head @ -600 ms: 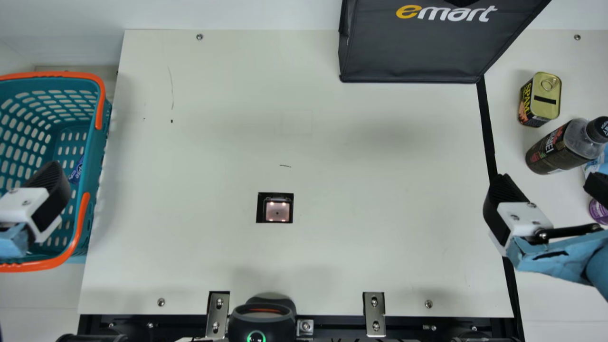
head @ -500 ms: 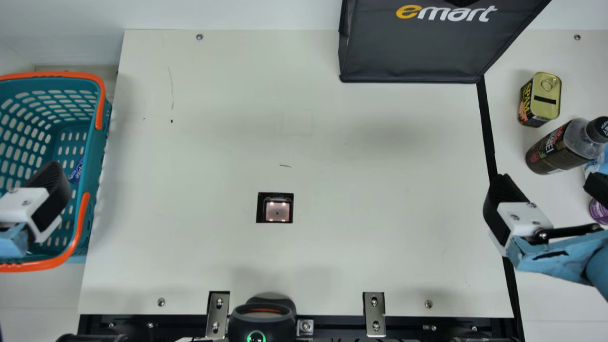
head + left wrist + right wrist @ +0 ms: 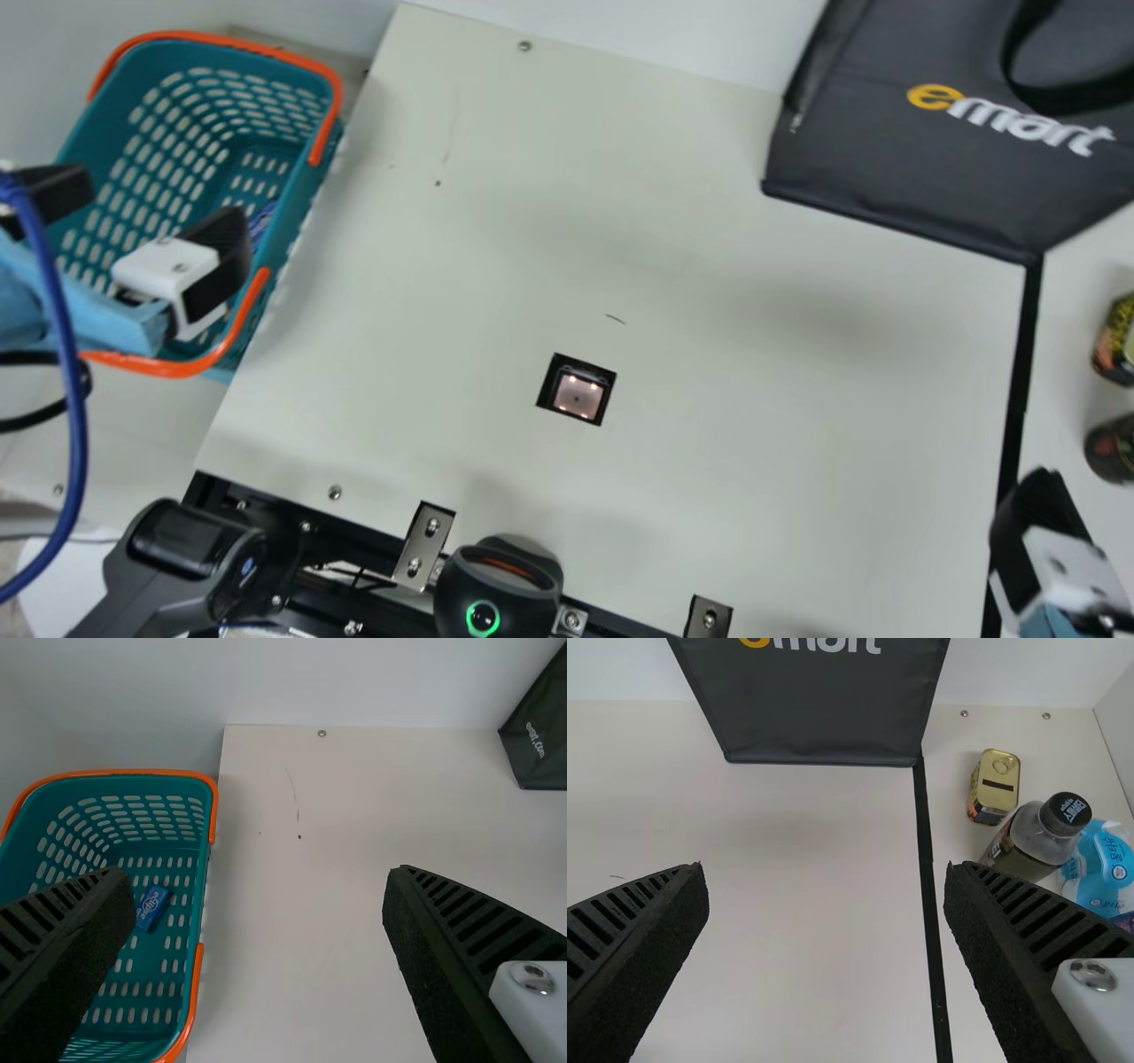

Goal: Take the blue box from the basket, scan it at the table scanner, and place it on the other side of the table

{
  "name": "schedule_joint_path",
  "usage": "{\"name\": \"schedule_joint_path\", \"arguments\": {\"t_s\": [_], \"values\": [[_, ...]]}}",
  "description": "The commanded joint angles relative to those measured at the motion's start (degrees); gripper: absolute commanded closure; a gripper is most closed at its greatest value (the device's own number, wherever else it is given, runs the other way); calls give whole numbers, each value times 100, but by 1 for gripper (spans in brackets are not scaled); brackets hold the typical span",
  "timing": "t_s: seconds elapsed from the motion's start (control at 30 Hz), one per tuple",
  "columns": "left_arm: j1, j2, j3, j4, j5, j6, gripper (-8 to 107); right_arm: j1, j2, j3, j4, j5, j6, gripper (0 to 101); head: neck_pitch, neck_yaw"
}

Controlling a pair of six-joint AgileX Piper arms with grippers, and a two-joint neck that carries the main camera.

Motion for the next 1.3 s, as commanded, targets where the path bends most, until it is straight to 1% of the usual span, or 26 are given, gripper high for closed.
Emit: {"name": "schedule_joint_path", "arguments": {"t_s": [0.0, 0.43, 0.57, 0.77, 1.0, 1.13, 1.27], "values": [[0, 0, 0, 0, 0, 0, 9, 0, 0, 0, 0, 0, 0, 6, -157, 58], [-5, 5, -1, 4, -4, -5, 9, 0, 0, 0, 0, -5, 0, 6, -157, 58], [114, 67, 16, 82, -54, -90, 9, 0, 0, 0, 0, -5, 0, 6, -157, 58], [530, 311, 78, 361, -217, -442, 9, 0, 0, 0, 0, -5, 0, 6, -157, 58], [1129, 778, 92, 644, -377, -935, 9, 0, 0, 0, 0, -5, 0, 6, -157, 58], [1557, 1051, 78, 650, -459, -1027, 9, 0, 0, 0, 0, -5, 0, 6, -157, 58], [2040, 1323, 52, 558, -560, -933, 9, 0, 0, 0, 0, -5, 0, 6, -157, 58]]}}
